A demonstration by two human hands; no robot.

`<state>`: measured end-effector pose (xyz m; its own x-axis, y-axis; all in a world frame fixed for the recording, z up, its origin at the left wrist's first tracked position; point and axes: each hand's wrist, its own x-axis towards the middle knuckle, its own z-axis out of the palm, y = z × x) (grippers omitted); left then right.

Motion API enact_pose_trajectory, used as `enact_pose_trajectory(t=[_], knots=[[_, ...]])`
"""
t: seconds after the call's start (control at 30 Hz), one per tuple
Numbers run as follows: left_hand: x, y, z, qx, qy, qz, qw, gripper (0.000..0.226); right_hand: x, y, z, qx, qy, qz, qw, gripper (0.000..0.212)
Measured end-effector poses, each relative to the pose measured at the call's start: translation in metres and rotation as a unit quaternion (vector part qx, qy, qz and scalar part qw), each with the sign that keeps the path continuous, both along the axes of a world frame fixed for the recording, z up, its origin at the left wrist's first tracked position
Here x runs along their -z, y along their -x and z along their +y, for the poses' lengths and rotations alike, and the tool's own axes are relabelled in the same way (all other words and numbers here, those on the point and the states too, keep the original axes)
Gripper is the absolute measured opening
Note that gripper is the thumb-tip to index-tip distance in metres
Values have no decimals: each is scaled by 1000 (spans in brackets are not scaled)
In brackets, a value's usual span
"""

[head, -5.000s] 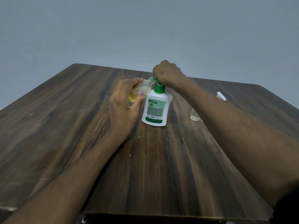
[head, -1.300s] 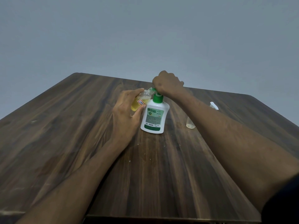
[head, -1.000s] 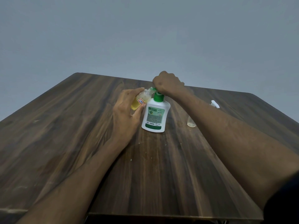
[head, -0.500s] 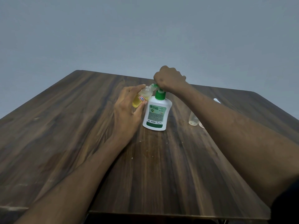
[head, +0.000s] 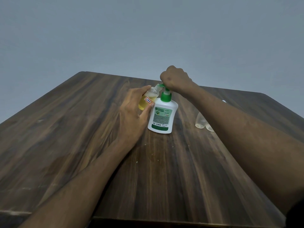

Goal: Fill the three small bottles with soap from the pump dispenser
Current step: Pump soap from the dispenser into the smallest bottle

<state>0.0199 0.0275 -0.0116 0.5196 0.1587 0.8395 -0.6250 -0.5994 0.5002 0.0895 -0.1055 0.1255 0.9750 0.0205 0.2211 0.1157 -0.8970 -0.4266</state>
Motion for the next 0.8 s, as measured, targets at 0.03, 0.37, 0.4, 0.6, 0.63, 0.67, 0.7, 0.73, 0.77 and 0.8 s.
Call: enact_pose_trajectory(t=[0.03, 0.37, 0.4, 0.6, 0.63, 0.67, 0.7, 0.73, 0.77, 0.8], knots=[[1, 0, 0, 1, -2, 0, 1000, 44, -1, -1, 0, 0, -2, -1, 1000, 15], [2, -1, 0, -8, -12, -1, 1000, 45, 7, -3, 1, -6, -9, 10, 1000, 12], [2, 0, 0, -7, -13, -2, 1000, 44, 10, -2, 0, -9, -12, 14, 1000, 11], [1, 0, 0, -3, -7, -10, 1000, 44, 4, 3, -2, -13, -3, 13, 1000, 14], [1, 0, -1, -2, -8, -10, 1000, 45, 2, 3, -3, -12, -4, 13, 1000, 13], [1, 0, -1, -2, -8, -10, 1000, 45, 2, 4, -3, -11, -7, 15, 1000, 11], [1, 1, -1, -2, -8, -10, 1000, 45, 3, 4, -3, -11, -10, 17, 1000, 9], [1, 1, -1, -2, -8, -10, 1000, 44, 5, 5, -2, -13, -13, 21, 1000, 9], [1, 1, 0, -2, -9, -8, 1000, 44, 8, 4, -2, -16, -13, 25, 999, 11], [2, 0, 0, -2, -9, -7, 1000, 43, 10, 3, -2, -19, -10, 27, 999, 14]])
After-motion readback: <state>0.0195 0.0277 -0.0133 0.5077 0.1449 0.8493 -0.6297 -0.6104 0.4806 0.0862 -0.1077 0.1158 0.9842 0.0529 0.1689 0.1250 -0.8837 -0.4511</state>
